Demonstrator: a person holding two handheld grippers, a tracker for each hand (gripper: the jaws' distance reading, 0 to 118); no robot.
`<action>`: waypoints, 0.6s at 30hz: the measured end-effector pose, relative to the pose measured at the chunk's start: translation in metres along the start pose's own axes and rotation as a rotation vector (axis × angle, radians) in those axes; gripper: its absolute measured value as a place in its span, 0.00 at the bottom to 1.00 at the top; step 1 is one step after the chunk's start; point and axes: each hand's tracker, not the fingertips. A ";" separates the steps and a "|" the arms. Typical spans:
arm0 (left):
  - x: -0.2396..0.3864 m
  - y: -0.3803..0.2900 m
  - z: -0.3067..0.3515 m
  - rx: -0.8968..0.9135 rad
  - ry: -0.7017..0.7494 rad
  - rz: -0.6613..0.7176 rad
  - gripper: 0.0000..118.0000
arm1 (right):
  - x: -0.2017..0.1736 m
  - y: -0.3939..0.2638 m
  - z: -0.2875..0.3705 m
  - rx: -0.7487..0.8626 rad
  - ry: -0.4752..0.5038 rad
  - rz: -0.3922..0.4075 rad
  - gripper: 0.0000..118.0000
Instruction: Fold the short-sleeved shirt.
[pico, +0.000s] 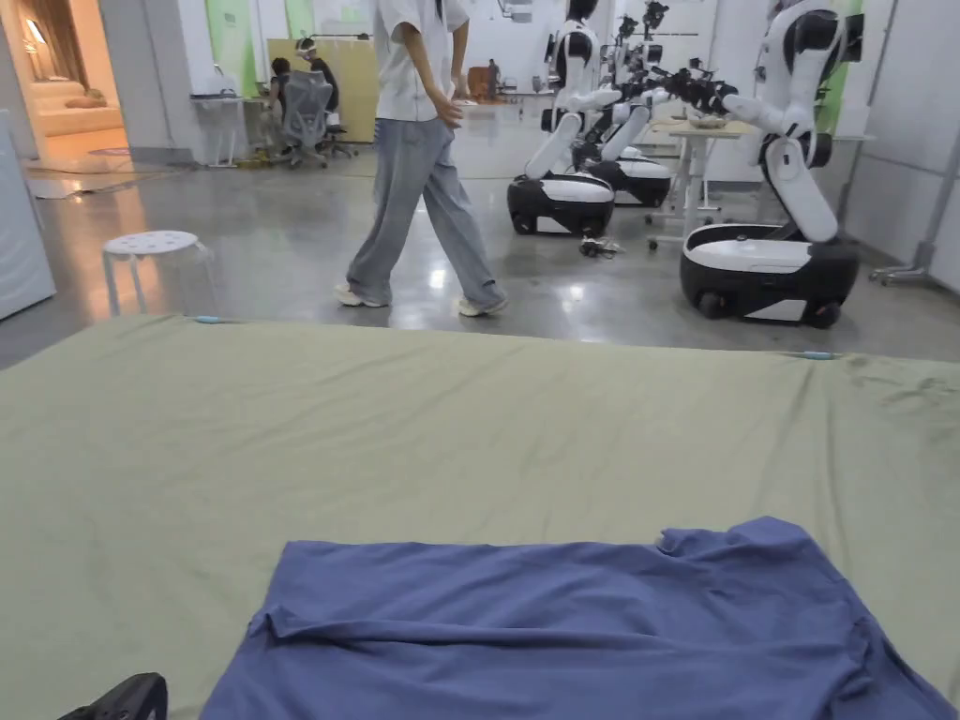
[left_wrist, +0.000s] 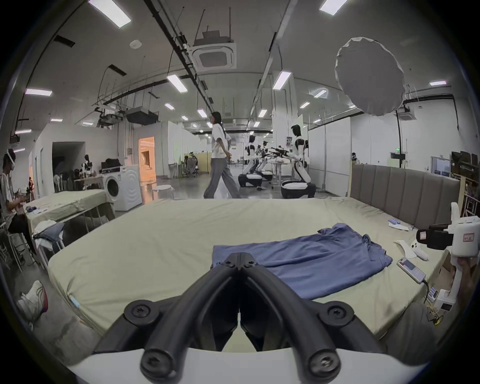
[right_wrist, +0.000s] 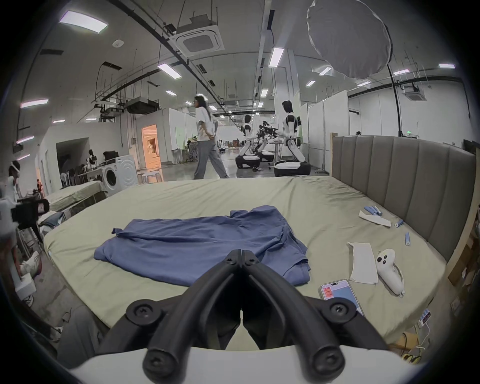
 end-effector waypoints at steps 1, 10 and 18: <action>-0.003 0.000 -0.005 -0.021 -0.005 0.012 0.00 | 0.000 0.000 0.000 0.003 0.001 -0.002 0.00; -0.050 -0.042 -0.099 -0.290 -0.122 0.212 0.49 | 0.001 -0.005 -0.003 -0.032 0.041 0.019 0.00; -0.072 -0.081 -0.217 -0.598 0.017 0.219 0.49 | 0.014 -0.019 -0.009 -0.110 0.007 -0.021 0.00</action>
